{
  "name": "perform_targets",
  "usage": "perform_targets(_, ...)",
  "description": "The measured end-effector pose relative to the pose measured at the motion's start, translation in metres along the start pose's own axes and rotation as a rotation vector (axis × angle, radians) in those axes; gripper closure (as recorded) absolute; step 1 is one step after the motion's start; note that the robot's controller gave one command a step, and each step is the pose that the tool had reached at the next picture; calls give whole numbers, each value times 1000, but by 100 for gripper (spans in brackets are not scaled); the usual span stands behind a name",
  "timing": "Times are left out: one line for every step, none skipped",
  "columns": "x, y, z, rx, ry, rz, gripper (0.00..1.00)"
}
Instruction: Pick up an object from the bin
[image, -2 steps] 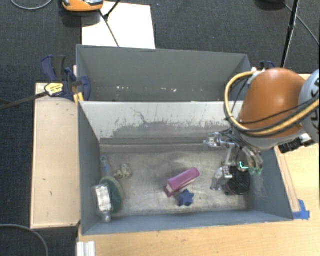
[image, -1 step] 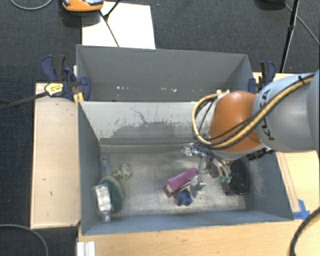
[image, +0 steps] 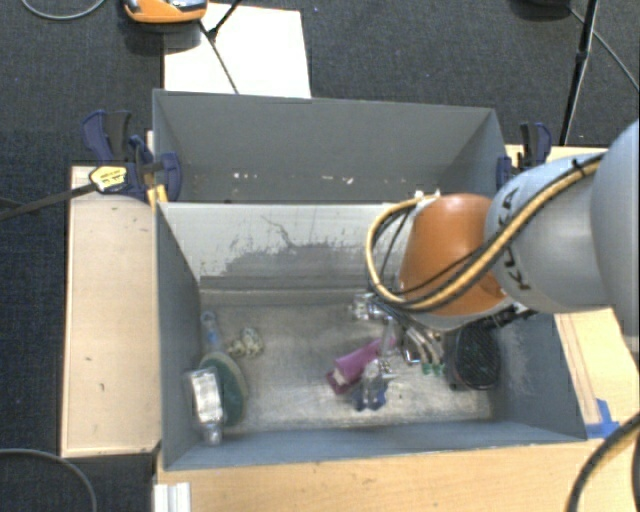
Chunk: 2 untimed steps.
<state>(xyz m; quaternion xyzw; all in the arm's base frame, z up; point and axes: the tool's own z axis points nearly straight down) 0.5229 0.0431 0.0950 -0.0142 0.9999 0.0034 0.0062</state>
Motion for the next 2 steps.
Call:
perform_targets(5, 3, 0, 0, 24, -6, 100)
perform_targets(-21, -24, -125, 7, 2, -65, 100)
